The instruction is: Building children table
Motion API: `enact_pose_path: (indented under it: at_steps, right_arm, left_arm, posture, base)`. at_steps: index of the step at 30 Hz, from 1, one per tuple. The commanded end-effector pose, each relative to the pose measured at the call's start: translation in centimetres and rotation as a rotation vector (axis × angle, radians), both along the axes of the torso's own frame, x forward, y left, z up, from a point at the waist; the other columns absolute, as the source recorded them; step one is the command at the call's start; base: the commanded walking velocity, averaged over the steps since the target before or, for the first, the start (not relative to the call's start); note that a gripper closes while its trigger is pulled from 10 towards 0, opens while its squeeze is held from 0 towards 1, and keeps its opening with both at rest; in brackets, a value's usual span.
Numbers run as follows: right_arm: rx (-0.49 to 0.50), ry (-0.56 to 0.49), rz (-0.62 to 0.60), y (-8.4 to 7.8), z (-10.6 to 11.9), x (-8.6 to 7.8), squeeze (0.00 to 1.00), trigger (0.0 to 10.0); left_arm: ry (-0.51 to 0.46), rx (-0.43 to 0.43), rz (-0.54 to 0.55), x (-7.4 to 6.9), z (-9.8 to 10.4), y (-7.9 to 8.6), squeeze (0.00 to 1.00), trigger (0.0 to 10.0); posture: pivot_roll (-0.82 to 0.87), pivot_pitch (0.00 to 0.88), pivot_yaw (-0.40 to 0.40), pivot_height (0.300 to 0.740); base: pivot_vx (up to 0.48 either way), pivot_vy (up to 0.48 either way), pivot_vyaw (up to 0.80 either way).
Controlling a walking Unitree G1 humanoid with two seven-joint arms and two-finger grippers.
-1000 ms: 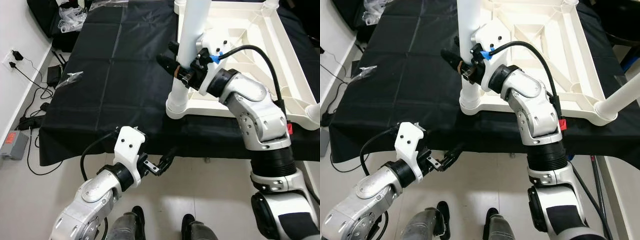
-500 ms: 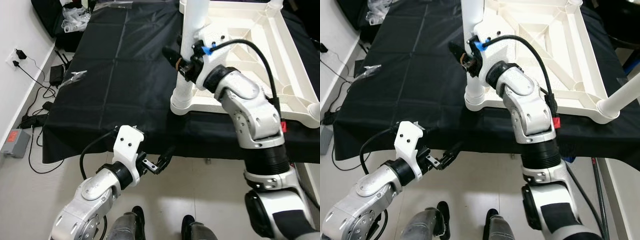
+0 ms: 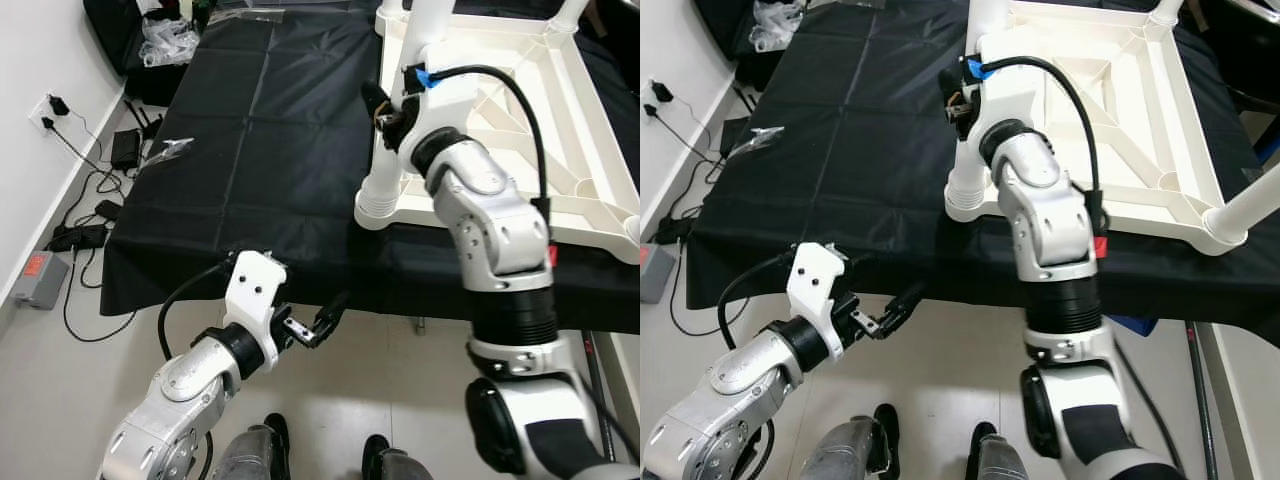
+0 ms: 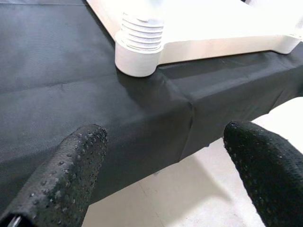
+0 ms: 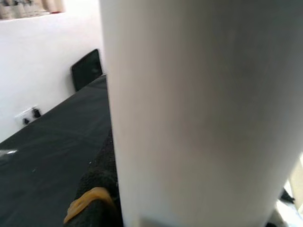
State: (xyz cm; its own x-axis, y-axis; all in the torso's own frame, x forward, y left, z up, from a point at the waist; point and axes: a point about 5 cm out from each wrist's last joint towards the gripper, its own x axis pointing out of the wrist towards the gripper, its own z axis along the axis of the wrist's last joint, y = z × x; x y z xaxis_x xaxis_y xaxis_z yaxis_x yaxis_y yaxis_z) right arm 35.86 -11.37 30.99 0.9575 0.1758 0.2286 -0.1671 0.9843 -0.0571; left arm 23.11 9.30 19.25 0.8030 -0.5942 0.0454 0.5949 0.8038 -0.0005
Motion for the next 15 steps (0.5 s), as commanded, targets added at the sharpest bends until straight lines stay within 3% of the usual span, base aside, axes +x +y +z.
enact_pose_path:
  at_steps: [1,15]
  right_arm:
    - [-0.027,0.237,-0.197,-3.06,-5.85,1.06,0.0,10.0]
    - [0.013,0.2,-0.468,-3.31,-6.05,0.47,0.0,10.0]
  left_arm:
    - [0.006,0.025,0.013,-0.06,-0.31,0.37,0.0,10.0]
    - [0.005,0.03,0.016,0.03,-0.3,0.52,0.0,10.0]
  posture:
    - [0.17,0.318,-0.015,0.74]
    - [0.17,0.333,-0.012,0.74]
  base:
    - [0.0,0.0,0.0]
    - [0.0,0.0,0.0]
